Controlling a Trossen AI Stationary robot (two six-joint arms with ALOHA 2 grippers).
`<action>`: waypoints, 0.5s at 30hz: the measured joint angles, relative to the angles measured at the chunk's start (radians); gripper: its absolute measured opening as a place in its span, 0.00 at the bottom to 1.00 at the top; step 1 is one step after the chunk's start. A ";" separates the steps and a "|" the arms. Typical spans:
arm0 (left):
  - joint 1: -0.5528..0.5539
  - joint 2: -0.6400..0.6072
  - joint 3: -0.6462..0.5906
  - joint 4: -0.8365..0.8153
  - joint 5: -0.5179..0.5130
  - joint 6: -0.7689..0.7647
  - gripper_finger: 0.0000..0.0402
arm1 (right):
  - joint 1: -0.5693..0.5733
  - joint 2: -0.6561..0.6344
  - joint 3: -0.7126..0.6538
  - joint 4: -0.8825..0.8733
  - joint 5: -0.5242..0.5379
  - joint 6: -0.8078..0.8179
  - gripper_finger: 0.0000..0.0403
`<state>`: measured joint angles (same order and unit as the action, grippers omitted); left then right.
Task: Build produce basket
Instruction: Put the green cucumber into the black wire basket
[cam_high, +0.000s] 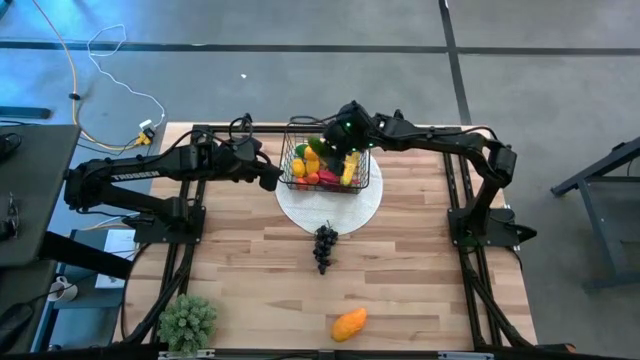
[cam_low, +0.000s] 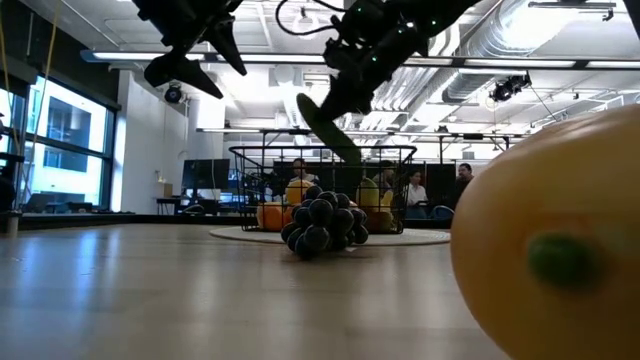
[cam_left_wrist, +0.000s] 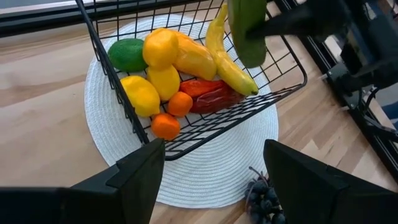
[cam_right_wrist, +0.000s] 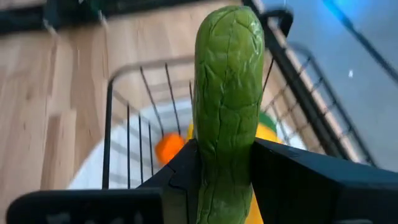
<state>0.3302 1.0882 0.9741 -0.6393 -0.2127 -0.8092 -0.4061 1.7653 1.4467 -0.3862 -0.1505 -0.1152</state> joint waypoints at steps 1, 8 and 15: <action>0.000 0.000 0.000 0.000 0.000 0.000 0.66 | 0.000 0.002 -0.001 0.027 -0.001 0.010 0.20; 0.000 0.000 0.000 -0.001 0.000 0.000 0.66 | 0.012 0.061 -0.006 0.067 -0.013 0.076 0.21; 0.000 0.000 0.000 -0.001 0.000 0.043 0.66 | 0.031 0.127 -0.006 0.074 -0.017 0.082 0.21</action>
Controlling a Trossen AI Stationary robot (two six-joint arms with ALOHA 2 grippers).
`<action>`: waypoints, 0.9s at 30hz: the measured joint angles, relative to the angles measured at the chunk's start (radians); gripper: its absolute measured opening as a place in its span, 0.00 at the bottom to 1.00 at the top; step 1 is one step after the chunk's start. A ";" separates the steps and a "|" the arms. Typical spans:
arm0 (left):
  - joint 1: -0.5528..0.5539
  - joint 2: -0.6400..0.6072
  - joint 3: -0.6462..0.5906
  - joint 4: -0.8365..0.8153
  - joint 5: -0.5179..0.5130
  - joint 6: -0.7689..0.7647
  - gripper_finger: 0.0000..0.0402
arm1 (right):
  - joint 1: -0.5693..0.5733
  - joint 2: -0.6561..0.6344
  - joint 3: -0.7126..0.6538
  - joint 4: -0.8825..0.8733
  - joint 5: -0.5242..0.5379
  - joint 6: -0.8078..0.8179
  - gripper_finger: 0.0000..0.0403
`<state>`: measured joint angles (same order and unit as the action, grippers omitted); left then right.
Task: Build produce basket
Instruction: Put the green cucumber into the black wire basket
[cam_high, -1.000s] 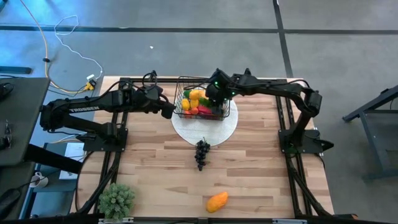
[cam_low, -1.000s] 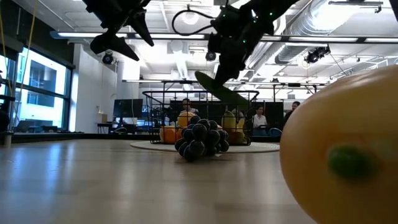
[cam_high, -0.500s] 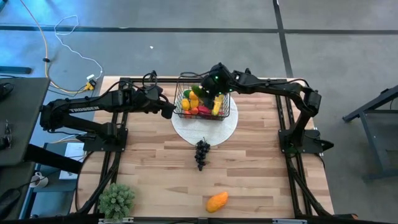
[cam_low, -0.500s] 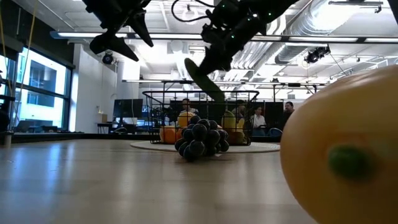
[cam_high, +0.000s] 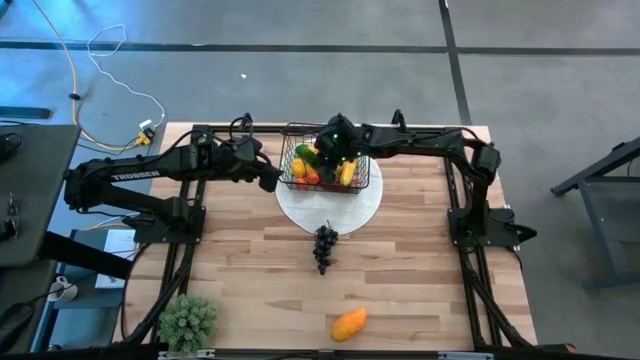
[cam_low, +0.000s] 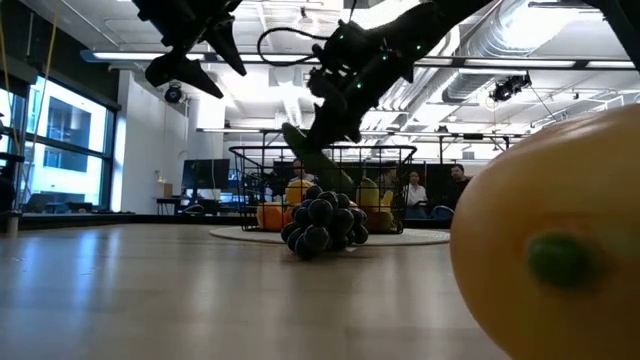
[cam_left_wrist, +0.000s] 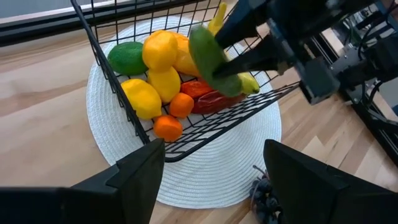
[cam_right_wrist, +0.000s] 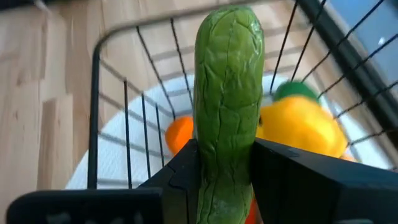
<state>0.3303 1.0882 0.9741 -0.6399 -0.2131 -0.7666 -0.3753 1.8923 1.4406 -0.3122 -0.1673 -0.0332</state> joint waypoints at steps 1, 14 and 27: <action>0.000 0.000 0.000 0.000 0.000 0.000 0.66 | 0.001 0.006 0.000 -0.011 0.000 0.000 0.21; 0.000 0.000 0.000 -0.002 0.001 0.019 0.66 | 0.003 0.021 0.000 -0.212 -0.001 -0.045 0.21; -0.001 0.000 0.000 -0.003 0.037 -0.014 0.66 | 0.005 0.005 0.004 -0.303 0.017 -0.008 0.48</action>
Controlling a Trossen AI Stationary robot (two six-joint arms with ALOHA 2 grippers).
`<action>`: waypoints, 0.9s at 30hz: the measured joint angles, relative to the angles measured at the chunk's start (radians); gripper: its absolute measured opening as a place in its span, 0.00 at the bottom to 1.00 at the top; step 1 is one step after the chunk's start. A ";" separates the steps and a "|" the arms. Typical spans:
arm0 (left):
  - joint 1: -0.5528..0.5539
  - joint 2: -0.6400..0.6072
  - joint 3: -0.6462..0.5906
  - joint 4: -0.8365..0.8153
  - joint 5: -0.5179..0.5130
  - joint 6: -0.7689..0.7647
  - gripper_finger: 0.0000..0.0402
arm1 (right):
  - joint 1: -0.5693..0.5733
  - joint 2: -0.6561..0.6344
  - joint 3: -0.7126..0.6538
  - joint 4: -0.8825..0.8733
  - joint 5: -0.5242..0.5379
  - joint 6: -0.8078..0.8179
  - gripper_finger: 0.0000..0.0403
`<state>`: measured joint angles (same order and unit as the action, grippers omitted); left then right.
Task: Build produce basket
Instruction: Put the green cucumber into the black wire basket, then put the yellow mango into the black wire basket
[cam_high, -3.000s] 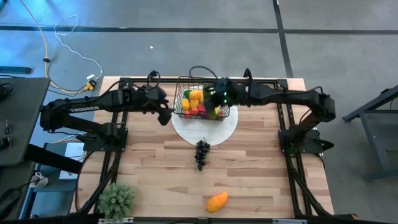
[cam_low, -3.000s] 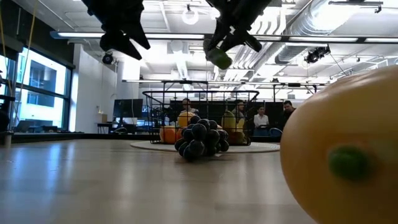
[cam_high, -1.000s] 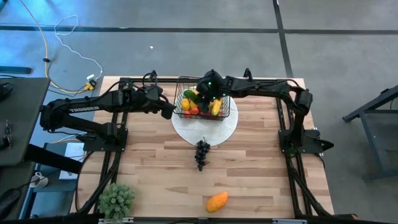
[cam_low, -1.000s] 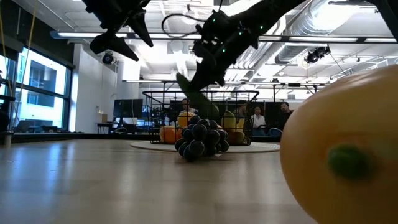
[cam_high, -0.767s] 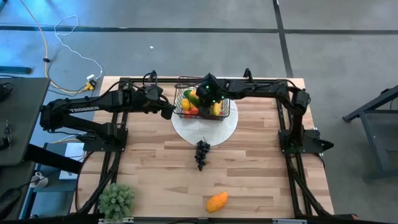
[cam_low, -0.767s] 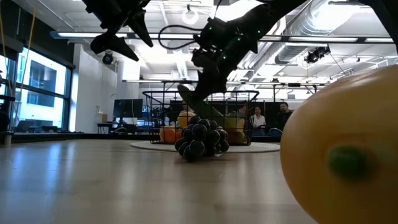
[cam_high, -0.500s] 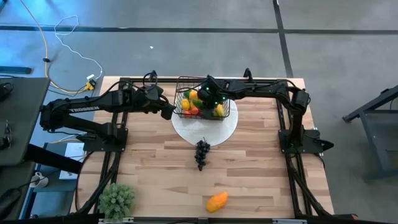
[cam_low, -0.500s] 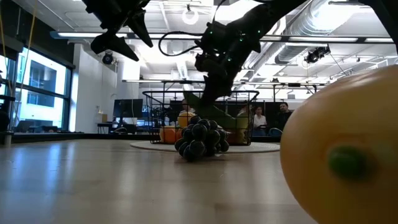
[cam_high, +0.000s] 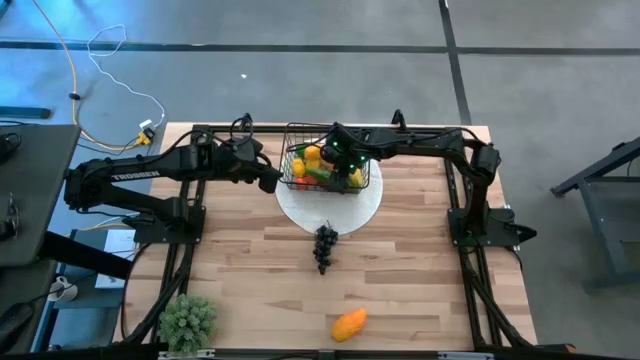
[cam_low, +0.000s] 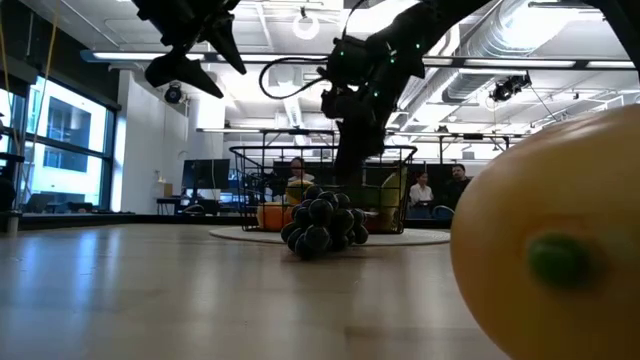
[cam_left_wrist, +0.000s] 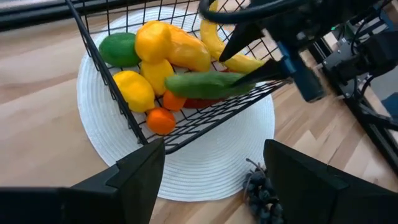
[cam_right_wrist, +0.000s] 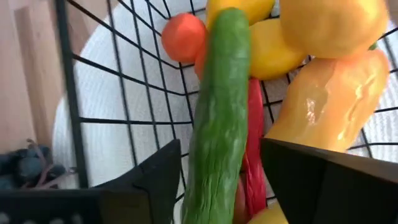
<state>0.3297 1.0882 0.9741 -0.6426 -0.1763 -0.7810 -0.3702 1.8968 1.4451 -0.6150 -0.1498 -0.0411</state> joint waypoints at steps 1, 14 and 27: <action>-0.003 0.000 0.000 0.000 0.001 -0.014 0.66 | 0.000 -0.005 0.010 -0.017 0.000 0.000 0.50; -0.118 0.000 0.000 -0.012 -0.065 -0.144 0.65 | 0.014 -0.008 0.228 -0.248 0.017 0.043 0.55; -0.256 0.007 0.000 -0.201 -0.147 -0.212 0.62 | 0.126 -0.008 0.359 -0.401 0.055 0.318 0.55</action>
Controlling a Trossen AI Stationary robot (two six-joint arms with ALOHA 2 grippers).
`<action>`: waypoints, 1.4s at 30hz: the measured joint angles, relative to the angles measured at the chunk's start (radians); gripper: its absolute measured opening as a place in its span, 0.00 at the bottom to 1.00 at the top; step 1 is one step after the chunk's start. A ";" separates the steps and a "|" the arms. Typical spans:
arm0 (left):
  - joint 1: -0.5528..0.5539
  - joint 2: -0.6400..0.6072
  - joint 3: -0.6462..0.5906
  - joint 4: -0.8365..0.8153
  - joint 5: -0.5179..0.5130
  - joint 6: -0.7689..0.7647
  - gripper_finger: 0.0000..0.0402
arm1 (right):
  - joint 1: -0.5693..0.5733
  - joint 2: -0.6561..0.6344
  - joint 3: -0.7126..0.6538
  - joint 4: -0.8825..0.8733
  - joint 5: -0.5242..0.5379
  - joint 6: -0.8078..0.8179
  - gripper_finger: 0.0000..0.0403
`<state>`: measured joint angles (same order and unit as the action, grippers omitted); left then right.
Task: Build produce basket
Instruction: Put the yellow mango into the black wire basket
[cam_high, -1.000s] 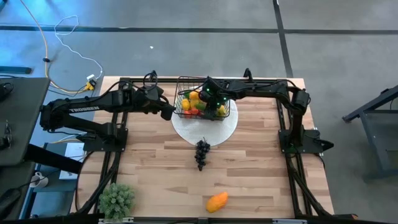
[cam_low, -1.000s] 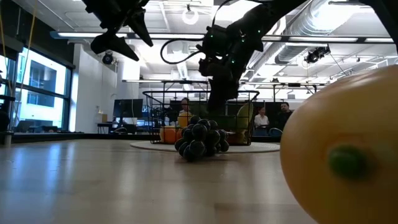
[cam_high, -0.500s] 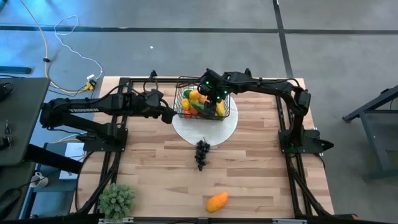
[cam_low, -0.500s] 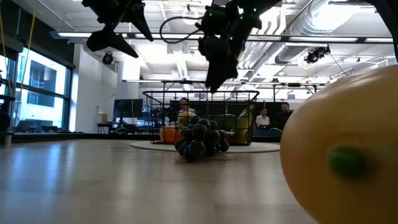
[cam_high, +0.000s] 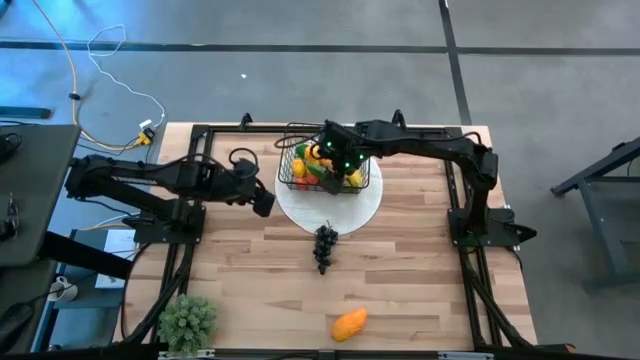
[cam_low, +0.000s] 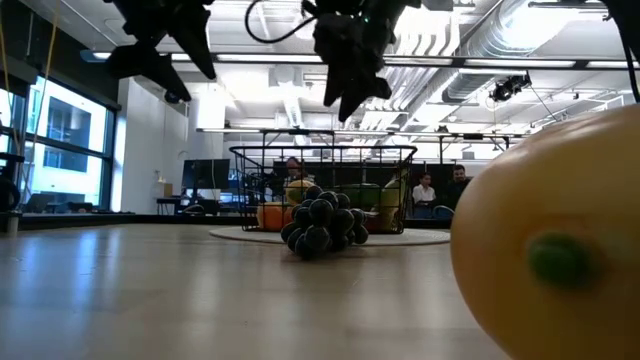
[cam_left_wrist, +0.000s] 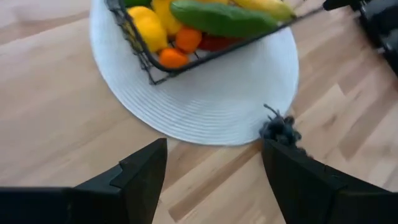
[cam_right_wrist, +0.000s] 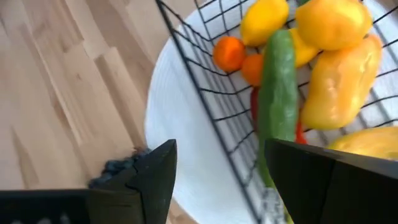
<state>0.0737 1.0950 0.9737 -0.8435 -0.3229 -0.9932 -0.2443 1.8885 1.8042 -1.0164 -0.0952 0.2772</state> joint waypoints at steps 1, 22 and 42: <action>-0.008 0.000 0.000 0.002 0.010 0.006 0.62 | 0.011 0.000 0.001 0.002 0.008 0.029 0.55; -0.234 0.000 0.000 0.002 0.169 0.273 0.62 | 0.332 0.000 0.002 -0.131 0.171 0.630 0.55; -0.319 0.000 0.000 0.002 0.227 0.189 0.62 | 0.612 0.000 0.001 -0.132 0.140 0.652 0.66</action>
<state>-0.2455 1.0946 0.9737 -0.8413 -0.0957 -0.8044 0.3675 1.8885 1.8053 -1.1488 0.0448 0.9287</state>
